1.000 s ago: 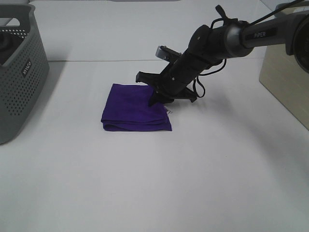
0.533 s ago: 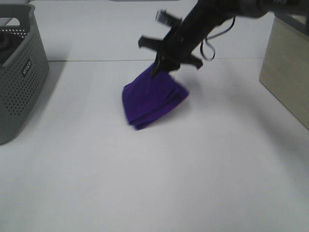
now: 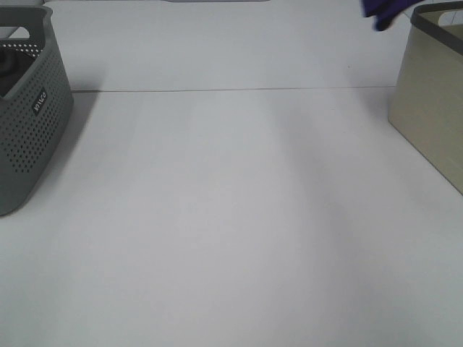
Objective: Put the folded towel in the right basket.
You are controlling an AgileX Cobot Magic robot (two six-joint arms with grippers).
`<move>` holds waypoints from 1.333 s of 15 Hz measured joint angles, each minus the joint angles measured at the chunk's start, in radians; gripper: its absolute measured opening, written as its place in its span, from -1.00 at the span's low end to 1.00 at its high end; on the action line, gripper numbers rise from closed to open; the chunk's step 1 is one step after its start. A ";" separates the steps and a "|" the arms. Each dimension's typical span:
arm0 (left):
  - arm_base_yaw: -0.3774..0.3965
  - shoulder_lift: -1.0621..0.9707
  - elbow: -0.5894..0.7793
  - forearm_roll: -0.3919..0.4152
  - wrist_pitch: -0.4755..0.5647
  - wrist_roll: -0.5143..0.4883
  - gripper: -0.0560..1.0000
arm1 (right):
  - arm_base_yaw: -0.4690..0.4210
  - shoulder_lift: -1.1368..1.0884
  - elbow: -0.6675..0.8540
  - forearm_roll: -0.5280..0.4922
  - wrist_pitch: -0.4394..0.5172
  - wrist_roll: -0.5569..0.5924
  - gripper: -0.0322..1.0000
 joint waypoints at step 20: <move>0.000 0.000 0.000 0.000 0.000 0.000 0.98 | -0.164 0.081 -0.001 -0.117 0.014 -0.074 0.91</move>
